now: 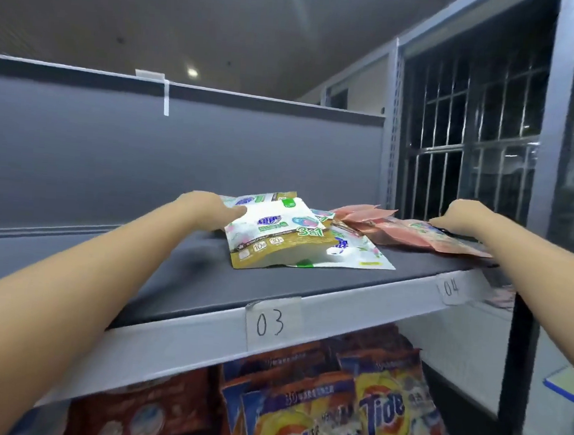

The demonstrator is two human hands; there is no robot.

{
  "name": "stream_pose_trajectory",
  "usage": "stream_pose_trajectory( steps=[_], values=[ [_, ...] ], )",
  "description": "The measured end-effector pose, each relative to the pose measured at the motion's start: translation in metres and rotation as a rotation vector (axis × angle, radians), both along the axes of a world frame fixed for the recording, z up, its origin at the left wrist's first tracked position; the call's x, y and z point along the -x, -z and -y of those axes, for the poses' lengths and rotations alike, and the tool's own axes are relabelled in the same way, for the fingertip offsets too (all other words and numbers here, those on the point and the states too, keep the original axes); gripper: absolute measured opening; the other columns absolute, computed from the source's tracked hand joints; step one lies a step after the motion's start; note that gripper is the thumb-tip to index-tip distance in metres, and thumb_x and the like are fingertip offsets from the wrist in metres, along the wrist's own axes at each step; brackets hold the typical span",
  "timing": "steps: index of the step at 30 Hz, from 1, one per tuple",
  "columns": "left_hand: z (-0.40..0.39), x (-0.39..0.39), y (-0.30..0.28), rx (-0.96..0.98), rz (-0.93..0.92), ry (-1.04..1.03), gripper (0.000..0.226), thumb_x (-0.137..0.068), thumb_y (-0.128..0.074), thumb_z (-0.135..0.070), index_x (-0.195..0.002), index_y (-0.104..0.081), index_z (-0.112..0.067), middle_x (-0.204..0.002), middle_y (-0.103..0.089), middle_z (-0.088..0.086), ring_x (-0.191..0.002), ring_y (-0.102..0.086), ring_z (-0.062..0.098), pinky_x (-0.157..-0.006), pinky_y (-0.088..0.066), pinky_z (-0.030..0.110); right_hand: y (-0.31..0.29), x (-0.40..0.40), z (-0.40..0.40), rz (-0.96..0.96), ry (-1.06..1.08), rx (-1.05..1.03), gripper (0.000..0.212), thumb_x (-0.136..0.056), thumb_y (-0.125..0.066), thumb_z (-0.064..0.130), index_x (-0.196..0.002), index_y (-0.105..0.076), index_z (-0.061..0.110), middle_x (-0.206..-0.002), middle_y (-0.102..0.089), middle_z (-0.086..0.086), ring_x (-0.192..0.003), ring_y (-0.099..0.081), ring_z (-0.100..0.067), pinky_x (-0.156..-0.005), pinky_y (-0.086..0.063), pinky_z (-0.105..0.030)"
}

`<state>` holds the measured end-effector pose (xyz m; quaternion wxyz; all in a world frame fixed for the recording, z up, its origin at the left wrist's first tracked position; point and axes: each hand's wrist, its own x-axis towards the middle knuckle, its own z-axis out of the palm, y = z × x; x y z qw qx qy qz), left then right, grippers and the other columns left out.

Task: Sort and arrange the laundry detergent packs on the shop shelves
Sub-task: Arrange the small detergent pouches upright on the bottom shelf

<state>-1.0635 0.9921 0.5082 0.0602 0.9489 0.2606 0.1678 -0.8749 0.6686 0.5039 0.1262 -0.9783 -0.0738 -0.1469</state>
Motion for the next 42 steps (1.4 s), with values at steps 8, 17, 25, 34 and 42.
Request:
stream_pose_trajectory(
  steps=[8, 17, 25, 34, 42],
  values=[
    [-0.001, -0.028, 0.022, 0.635, 0.191, 0.074, 0.045, -0.086, -0.055, -0.059, -0.078, -0.051, -0.015, -0.061, -0.050, 0.000, -0.042, -0.049, 0.007, -0.044, -0.039, 0.016, 0.019, -0.069, 0.006, -0.220, -0.004, -0.121, 0.070, -0.088, -0.053, 0.055, -0.133, -0.048, 0.001, -0.139, -0.048, -0.015, -0.115, -0.050, -0.030, -0.091, -0.037, -0.032],
    [0.003, -0.015, 0.020, 1.219, 0.361, 0.226, 0.008, -0.090, -0.060, -0.011, -0.096, -0.064, -0.008, -0.071, -0.073, 0.004, -0.056, -0.069, 0.014, -0.053, -0.058, 0.026, 0.023, -0.076, 0.020, -0.203, 0.007, -0.309, 0.072, -0.077, -0.073, 0.041, -0.122, -0.051, -0.011, -0.112, -0.056, -0.020, -0.093, -0.049, -0.033, -0.075, -0.034, -0.034],
    [0.013, 0.000, 0.011, 1.285, 0.599, 0.450, 0.020, -0.099, -0.044, -0.009, -0.109, -0.058, -0.019, -0.082, -0.074, 0.000, -0.066, -0.072, 0.013, -0.051, -0.057, 0.029, -0.003, -0.007, 0.016, 0.137, -0.264, -0.709, 0.041, -0.078, -0.075, 0.032, -0.103, -0.067, 0.000, -0.086, -0.063, -0.015, -0.073, -0.056, -0.024, -0.067, -0.042, -0.032],
    [0.041, 0.030, 0.010, 1.165, 0.922, 0.520, 0.016, -0.096, -0.050, -0.011, -0.106, -0.062, -0.010, -0.090, -0.074, 0.003, -0.076, -0.072, 0.015, -0.064, -0.060, 0.029, -0.012, 0.087, -0.067, 0.285, -0.787, -0.990, 0.025, -0.076, -0.078, 0.024, -0.095, -0.067, 0.013, -0.089, -0.069, -0.002, -0.083, -0.066, -0.016, -0.078, -0.056, -0.034],
    [0.048, 0.069, 0.041, 1.132, 1.131, 0.482, 0.023, -0.093, -0.055, -0.020, -0.112, -0.060, -0.007, -0.096, -0.073, 0.009, -0.080, -0.071, 0.019, -0.067, -0.060, 0.035, 0.015, 0.137, -0.152, 0.147, -0.933, -1.007, 0.049, -0.077, -0.076, 0.030, -0.117, -0.054, 0.012, -0.105, -0.059, 0.004, -0.092, -0.056, -0.008, -0.073, -0.044, -0.017]
  ],
)
